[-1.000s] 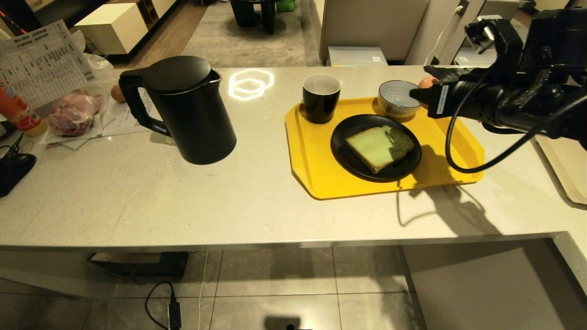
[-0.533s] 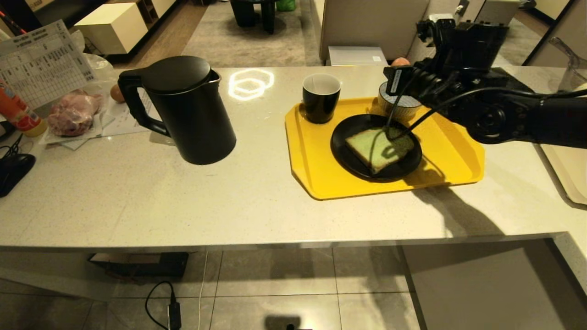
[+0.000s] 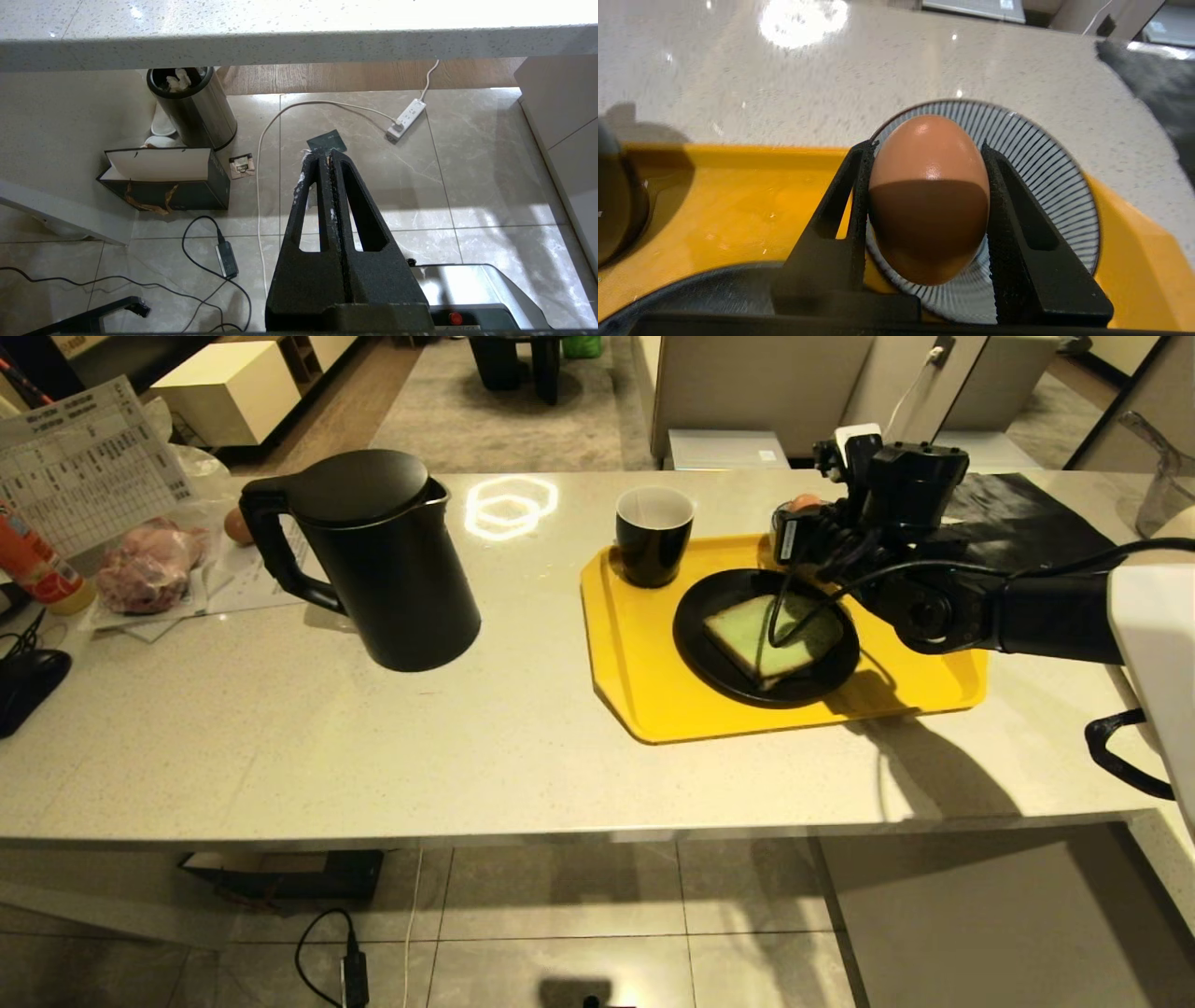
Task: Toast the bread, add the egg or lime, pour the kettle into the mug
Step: Put the egg in the bowl
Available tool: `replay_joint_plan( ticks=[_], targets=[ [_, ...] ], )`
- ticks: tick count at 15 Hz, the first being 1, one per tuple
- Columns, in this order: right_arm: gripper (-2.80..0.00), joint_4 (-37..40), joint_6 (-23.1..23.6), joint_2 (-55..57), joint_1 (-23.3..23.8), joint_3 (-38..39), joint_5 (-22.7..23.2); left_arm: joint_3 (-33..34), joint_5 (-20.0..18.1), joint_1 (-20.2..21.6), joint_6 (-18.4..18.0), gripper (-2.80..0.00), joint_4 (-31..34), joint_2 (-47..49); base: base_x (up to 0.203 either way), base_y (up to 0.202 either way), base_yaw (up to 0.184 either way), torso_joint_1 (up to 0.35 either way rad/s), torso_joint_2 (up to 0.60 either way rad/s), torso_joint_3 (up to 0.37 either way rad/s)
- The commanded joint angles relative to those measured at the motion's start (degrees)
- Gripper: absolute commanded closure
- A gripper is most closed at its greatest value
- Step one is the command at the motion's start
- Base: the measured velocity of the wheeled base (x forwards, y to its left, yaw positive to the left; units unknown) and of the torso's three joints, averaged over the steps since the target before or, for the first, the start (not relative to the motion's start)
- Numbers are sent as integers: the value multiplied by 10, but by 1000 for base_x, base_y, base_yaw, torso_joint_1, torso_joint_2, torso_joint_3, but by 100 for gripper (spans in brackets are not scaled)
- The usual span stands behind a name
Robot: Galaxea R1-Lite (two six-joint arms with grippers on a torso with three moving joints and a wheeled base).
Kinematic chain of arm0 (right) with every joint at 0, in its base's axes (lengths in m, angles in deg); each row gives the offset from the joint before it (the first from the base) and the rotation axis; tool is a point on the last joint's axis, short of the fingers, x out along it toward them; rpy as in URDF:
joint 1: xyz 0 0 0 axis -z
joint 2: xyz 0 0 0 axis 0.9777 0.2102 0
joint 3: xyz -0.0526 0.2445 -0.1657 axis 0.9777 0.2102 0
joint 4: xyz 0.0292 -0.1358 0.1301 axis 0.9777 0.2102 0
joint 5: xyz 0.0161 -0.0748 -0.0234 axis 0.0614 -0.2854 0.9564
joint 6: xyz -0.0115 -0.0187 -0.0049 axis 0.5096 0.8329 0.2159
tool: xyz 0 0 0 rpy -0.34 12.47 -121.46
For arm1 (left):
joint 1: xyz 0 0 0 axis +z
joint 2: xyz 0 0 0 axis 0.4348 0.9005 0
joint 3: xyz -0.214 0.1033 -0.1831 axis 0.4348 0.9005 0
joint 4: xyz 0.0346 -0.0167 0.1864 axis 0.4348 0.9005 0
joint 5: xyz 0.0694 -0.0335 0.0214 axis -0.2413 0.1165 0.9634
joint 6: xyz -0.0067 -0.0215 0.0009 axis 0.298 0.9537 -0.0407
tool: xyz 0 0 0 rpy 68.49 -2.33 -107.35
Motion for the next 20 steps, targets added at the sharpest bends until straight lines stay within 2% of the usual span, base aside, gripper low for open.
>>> replay_joint_plan(
  ticks=[1,20],
  targets=[
    [0,-14,0,-1,7,0,-1,0,0,0,0,0,0,1,0,0,0,0,0,0],
    [0,-9,0,23,32,-2,5,0,0,0,0,0,0,1,0,0,0,0,0,0]
  ],
)
